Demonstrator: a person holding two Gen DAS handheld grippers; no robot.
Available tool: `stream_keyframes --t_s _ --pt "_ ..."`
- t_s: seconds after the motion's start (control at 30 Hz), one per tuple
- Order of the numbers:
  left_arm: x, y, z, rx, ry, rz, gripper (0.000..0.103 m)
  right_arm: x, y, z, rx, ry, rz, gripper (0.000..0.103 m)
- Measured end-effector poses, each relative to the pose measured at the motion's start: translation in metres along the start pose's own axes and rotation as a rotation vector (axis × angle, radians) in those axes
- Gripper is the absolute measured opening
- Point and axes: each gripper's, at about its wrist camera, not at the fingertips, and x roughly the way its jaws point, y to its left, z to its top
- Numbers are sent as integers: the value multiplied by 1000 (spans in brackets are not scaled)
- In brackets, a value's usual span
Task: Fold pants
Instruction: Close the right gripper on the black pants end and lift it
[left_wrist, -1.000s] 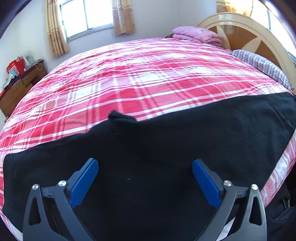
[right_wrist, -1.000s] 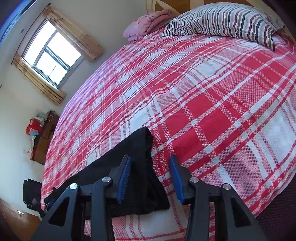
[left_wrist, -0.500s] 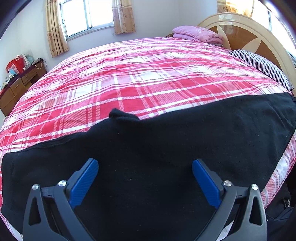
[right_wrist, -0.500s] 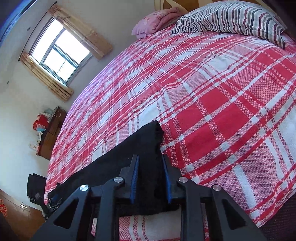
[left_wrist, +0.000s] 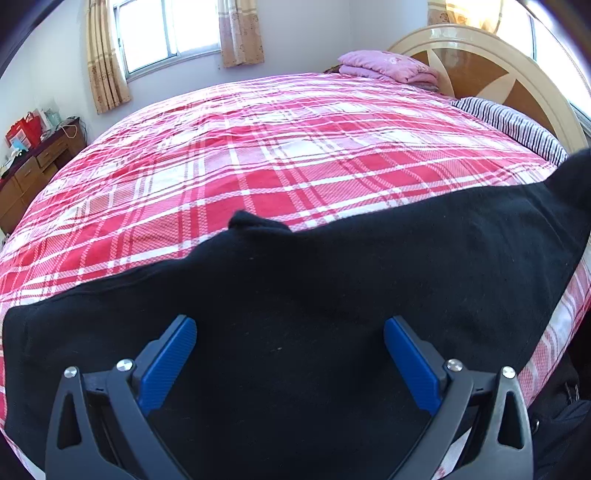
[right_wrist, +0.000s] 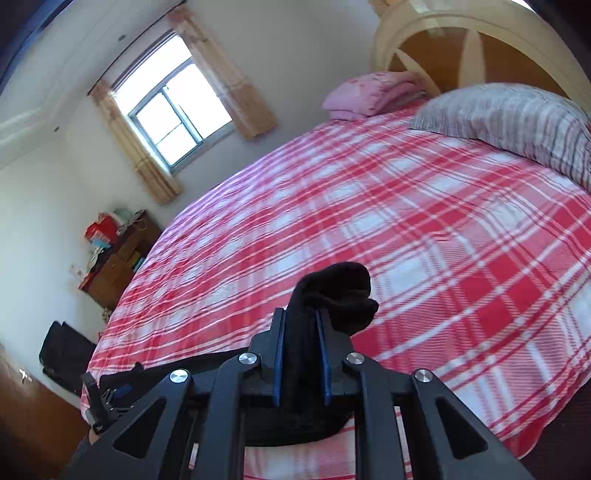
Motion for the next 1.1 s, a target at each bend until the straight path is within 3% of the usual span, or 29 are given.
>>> stream_keyframes --t_s 0.33,0.63,1.1 --pt "-6 16 -4 -40 4 -26 103 50 103 -23 -150 93 96 16" --pt "-9 19 -5 -42 -2 -32 103 103 155 -40 -227 177 146 15" --pt "-9 28 -10 -57 -3 -33 103 147 219 -60 -336 267 209 15"
